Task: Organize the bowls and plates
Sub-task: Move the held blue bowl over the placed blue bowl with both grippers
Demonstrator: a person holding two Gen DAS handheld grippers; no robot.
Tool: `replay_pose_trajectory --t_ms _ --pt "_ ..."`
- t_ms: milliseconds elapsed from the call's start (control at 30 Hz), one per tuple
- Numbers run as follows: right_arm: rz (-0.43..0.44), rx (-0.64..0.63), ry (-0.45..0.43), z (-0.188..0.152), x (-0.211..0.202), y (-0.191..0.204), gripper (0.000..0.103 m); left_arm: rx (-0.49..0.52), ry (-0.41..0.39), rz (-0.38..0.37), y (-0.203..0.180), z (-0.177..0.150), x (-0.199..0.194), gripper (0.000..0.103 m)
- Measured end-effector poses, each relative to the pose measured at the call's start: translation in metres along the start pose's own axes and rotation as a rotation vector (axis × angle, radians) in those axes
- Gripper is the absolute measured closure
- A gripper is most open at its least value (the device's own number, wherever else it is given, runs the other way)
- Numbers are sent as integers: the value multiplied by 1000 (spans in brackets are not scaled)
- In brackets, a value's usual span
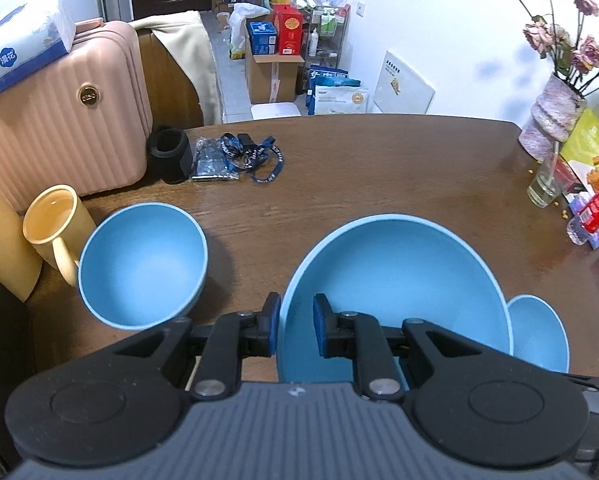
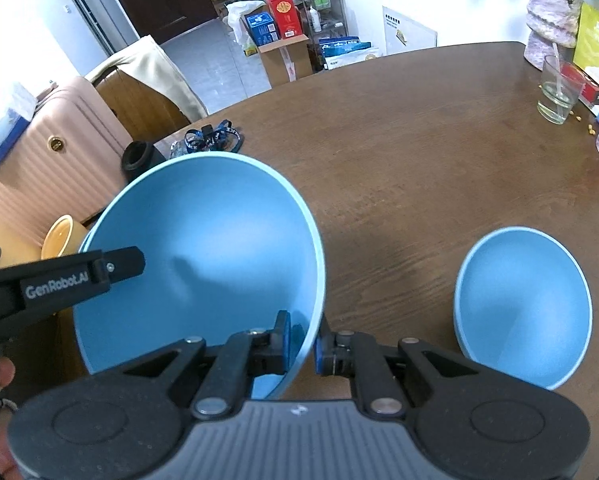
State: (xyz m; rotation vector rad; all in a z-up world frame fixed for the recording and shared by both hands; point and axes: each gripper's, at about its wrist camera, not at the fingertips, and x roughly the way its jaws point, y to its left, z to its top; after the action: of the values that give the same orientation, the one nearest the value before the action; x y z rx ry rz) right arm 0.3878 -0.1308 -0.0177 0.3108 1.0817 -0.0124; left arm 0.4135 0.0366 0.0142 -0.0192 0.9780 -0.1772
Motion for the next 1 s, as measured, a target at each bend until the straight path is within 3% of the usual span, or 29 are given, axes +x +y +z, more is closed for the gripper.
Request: replay_pose_trajectory --t_ms 567,1000 --pt "-11 -4 -21 -29 -29 -37 92 20 -21 -18 -39 -36 -21 85" --pt "-29 -12 -31 -23 -39 -84 92 24 -7 -39 -86 -43 -11 85"
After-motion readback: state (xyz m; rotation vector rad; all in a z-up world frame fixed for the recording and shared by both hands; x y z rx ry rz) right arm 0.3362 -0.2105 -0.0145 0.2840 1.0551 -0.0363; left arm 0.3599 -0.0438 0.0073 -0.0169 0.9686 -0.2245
